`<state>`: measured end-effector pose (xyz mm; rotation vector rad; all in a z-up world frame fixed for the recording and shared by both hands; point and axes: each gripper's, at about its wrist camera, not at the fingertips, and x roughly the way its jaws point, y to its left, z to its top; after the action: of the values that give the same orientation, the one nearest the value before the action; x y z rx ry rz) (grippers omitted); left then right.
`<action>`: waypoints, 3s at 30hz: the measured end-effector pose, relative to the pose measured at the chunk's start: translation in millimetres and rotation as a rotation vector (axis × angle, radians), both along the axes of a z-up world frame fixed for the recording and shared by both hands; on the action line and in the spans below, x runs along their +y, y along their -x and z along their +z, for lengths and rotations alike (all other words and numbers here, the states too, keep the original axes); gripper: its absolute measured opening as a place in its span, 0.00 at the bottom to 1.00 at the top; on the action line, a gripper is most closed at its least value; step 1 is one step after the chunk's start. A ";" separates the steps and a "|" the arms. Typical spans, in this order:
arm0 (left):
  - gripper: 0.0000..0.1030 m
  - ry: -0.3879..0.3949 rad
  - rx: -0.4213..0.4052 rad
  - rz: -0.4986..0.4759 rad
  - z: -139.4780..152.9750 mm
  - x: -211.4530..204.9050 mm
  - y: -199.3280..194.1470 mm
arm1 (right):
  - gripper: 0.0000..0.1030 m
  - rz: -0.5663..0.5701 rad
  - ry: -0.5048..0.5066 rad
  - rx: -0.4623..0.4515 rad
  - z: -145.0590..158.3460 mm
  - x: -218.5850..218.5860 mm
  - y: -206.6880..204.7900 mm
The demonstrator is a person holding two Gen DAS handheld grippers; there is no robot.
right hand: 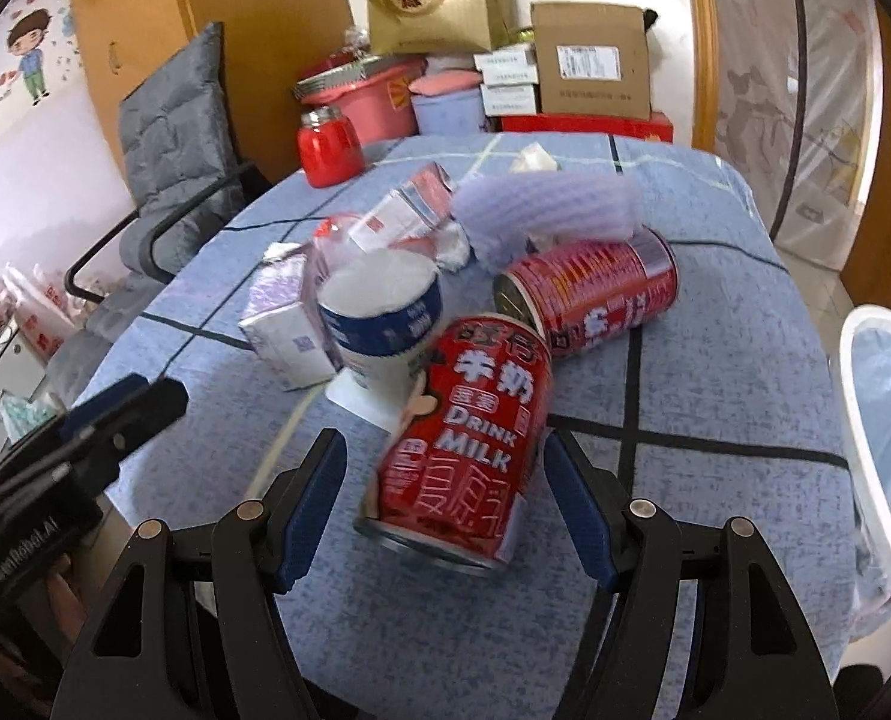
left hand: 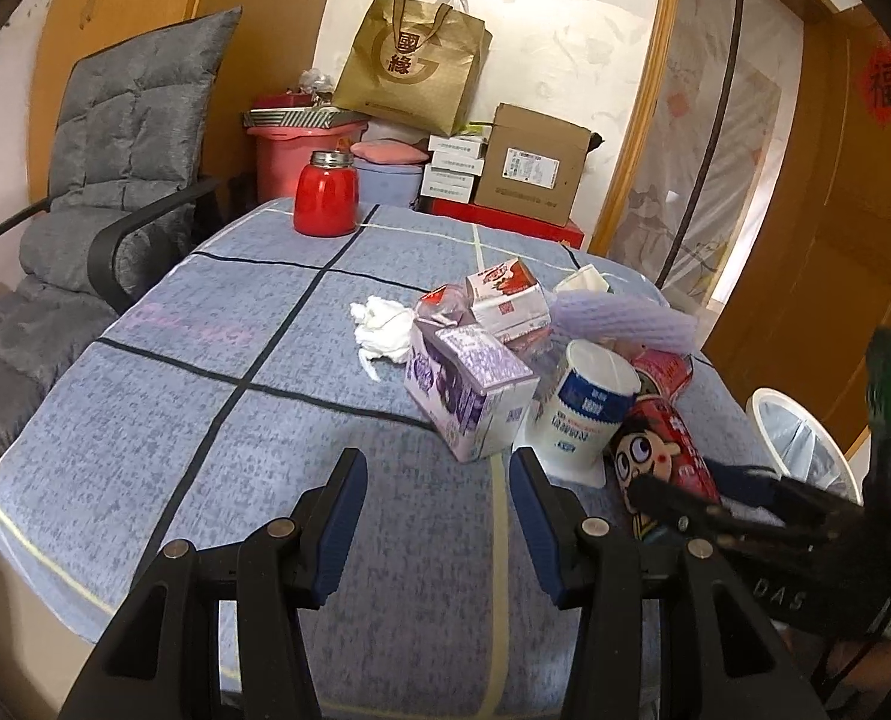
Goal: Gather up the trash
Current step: 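Grasp the purple juice carton with the left tool while the right tool grasps the red milk can, then carry carton and can to the wastebasket and open both tools to drop them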
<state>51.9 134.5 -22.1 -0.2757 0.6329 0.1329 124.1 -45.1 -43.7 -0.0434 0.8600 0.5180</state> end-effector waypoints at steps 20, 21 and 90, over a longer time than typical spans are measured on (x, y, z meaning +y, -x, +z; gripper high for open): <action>0.55 0.081 -0.007 0.077 2.9 1.2 -75.4 | 0.52 -0.021 -0.049 0.019 2.3 -46.9 -8.6; 0.55 0.079 -0.003 0.080 2.7 0.4 -77.6 | 0.52 -0.022 -0.051 0.019 1.9 -48.3 -8.5; 0.38 -0.050 0.004 -0.653 19.5 -301.7 -136.9 | 0.52 -0.481 -0.041 -0.074 16.9 -298.0 -11.7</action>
<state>188.8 -167.2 -2.6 -0.0112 0.6949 -0.4770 135.8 -343.1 -26.8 0.1778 0.7540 0.0821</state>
